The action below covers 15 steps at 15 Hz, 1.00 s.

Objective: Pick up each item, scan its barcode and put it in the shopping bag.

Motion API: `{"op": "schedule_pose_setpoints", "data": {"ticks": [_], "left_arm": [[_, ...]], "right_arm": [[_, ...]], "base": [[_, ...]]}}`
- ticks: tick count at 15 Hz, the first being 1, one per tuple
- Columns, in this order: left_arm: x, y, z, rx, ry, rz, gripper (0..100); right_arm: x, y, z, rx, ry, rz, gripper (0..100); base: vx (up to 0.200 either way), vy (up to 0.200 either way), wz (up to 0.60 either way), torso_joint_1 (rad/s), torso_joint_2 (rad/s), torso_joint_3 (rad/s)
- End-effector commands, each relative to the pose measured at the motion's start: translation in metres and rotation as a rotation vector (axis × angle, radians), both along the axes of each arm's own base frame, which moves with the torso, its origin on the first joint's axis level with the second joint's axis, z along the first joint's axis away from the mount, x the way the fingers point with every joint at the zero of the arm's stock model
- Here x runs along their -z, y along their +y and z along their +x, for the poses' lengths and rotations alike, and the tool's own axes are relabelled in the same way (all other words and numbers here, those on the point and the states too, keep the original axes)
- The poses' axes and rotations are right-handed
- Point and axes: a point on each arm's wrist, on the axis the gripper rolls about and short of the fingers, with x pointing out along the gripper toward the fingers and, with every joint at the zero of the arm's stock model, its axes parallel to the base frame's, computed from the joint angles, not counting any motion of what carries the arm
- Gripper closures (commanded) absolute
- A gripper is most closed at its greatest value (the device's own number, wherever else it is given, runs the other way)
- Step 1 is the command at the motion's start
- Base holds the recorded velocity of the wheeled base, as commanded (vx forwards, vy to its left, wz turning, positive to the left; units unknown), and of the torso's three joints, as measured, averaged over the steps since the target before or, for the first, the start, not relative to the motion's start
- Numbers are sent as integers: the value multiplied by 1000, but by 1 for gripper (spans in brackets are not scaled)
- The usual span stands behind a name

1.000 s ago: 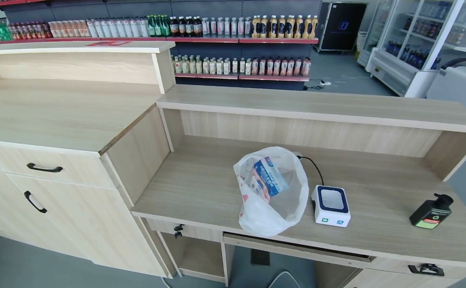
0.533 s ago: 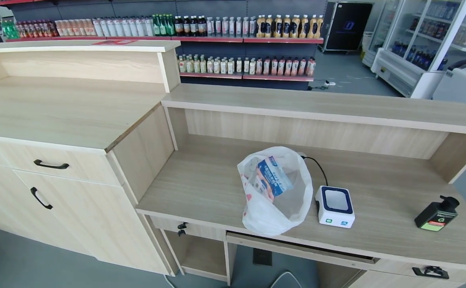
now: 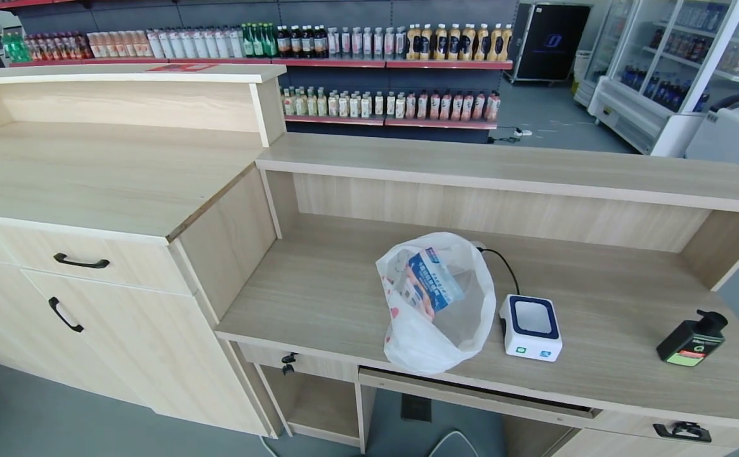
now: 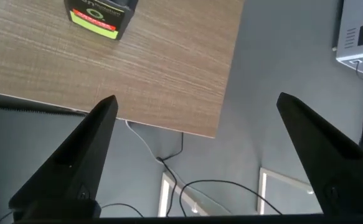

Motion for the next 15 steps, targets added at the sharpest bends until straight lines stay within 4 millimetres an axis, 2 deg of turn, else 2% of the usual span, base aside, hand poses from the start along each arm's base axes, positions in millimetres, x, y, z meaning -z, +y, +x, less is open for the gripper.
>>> {"op": "schedule_pose_setpoints", "data": {"ticks": [1, 10, 15], "left_arm": [[0, 0, 0, 0, 0, 0, 0], [0, 0, 0, 0, 0, 0, 0], [0, 0, 0, 0, 0, 0, 0]], "right_arm": [[7, -6, 4, -22, 11, -4, 0], [29, -27, 8, -185, -7, -42, 0], [38, -25, 24, -287, -69, 25, 0]], "base": [[0, 0, 0, 0, 0, 0], [0, 0, 0, 0, 0, 0], [0, 0, 0, 0, 0, 0]]}}
